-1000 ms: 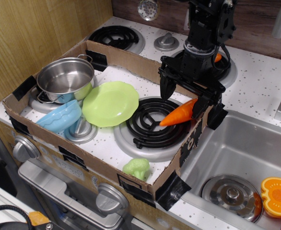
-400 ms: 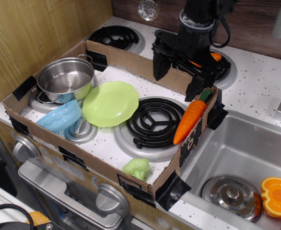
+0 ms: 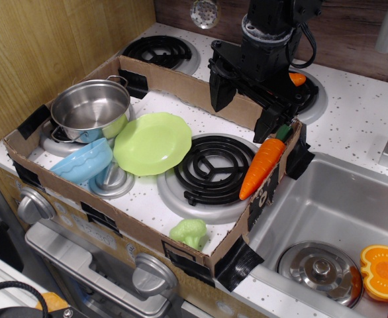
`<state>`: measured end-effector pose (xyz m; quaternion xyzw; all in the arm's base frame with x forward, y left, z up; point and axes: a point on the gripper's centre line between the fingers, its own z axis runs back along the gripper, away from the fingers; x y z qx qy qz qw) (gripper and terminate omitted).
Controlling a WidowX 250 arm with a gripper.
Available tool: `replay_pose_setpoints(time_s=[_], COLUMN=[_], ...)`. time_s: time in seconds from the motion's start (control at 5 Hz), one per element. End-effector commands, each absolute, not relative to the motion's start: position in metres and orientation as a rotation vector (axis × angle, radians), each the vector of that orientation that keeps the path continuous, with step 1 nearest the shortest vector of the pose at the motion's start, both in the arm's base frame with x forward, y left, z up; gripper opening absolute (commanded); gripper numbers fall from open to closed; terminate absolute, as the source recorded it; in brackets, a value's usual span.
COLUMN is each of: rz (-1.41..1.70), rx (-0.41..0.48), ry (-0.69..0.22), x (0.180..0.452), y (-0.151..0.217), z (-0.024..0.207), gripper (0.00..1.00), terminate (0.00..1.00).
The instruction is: Take carrot off plate
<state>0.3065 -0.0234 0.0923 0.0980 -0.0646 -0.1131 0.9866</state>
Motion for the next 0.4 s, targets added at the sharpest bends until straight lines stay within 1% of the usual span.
replay_pose_setpoints(time_s=[0.0, 0.2], rz=[-0.223, -0.223], rx=[0.195, 0.195], ry=[-0.187, -0.187], x=[0.3092, 0.3092], y=[-0.0231, -0.0231], z=[0.1090, 0.1090], gripper=[1.00, 1.00], terminate=[0.00, 1.00])
